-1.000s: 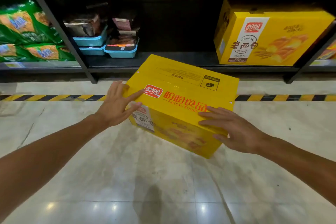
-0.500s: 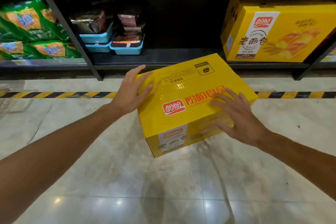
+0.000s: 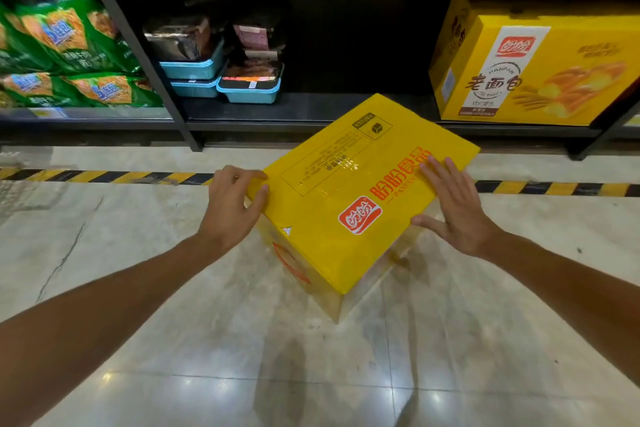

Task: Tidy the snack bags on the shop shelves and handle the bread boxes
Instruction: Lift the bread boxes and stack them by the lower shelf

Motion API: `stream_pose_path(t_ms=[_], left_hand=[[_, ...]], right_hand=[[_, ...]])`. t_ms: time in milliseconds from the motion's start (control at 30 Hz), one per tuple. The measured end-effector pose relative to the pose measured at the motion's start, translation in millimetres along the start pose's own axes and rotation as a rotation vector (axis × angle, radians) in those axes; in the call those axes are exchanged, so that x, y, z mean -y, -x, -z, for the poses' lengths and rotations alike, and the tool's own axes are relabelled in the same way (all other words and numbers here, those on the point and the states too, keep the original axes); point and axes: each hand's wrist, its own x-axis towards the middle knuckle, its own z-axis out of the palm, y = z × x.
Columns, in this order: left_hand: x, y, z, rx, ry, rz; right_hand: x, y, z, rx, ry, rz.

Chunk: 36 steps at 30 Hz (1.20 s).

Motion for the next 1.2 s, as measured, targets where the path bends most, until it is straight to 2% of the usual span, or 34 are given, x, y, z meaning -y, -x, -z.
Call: stream_pose_path(t_ms=[100, 200, 300, 400, 500, 600, 833, 1033, 1200], left_hand=[[-9.1, 31.5, 0.9, -0.068, 0.134, 0.015], [-17.6, 56.4, 4.2, -0.020, 0.279, -0.005], [-16.8, 60.3, 9.2, 0.111, 0.347, -0.077], [-8.6, 54.4, 10.6, 0.360, 0.403, 0.041], [-7.6, 48.5, 5.9, 0.491, 0.308, 0.015], [-11.0, 46.4, 4.3, 0.463, 0.282, -0.027], [-31.9, 49.5, 7.6, 0.365, 0.417, 0.017], [-72.1, -8.0, 25.9, 0.212, 0.552, -0.004], [-96.8, -60.0, 23.6, 0.101, 0.554, 0.010]], right_hand=[[-3.6, 1.1, 3.6, 0.002, -0.198, -0.201], [12.6, 16.1, 7.8, -0.050, -0.425, -0.363], [35.9, 44.1, 6.5, -0.030, -0.582, -0.339], [60.4, 70.7, 6.4, 0.068, -0.777, -0.311], [78.9, 90.2, 0.2, 0.199, -0.738, -0.263], [90.7, 91.6, -9.0, 0.204, -0.495, -0.213], [99.1, 84.1, 10.7, 0.122, -0.616, -0.192], [83.0, 41.8, 64.8, -0.222, -0.688, -0.221], [64.3, -1.9, 89.3, -0.378, -0.718, -0.260]])
